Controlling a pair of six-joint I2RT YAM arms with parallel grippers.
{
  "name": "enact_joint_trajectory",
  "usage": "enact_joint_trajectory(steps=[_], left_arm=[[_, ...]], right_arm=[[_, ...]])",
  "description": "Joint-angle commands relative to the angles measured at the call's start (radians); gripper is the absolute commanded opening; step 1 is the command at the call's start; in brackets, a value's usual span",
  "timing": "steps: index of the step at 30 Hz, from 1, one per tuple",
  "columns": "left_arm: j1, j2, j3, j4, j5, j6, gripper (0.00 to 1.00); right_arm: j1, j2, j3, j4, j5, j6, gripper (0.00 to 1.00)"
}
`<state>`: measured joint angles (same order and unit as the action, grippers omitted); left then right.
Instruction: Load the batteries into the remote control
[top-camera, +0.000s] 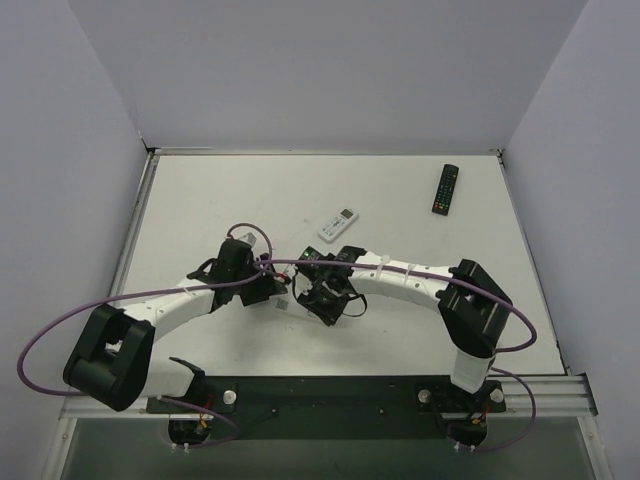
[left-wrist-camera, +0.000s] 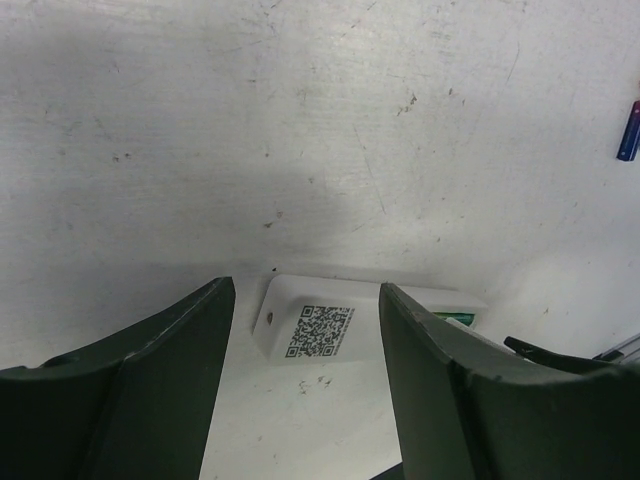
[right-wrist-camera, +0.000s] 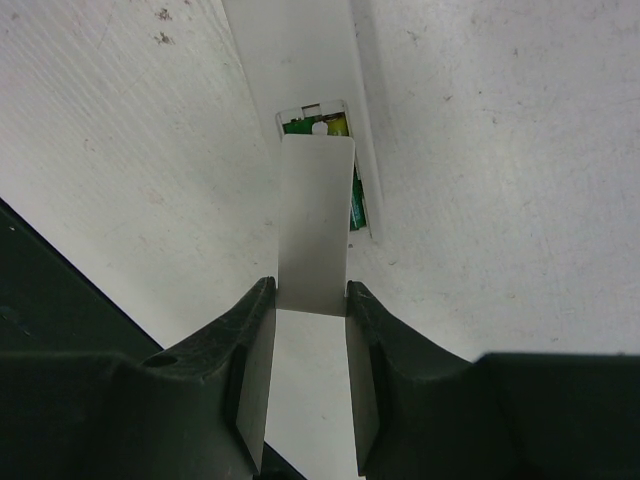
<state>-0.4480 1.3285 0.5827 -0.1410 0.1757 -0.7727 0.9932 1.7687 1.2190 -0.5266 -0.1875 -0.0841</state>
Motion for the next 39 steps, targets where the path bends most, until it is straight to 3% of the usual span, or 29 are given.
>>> enact_joint_trajectory(steps=[1,31,39], left_arm=[[0.005,-0.011,-0.006,0.023,0.005,0.026,0.69],[0.003,0.037,0.008,0.038,0.053,0.042,0.66],[0.003,0.037,0.008,0.037,0.057,0.041,0.66]], right_arm=[[0.005,0.018,0.042,-0.044,-0.001,-0.011,0.01],[0.013,0.075,0.040,-0.041,0.014,-0.095,0.11],[0.013,0.077,0.042,-0.041,0.003,-0.108,0.19]])
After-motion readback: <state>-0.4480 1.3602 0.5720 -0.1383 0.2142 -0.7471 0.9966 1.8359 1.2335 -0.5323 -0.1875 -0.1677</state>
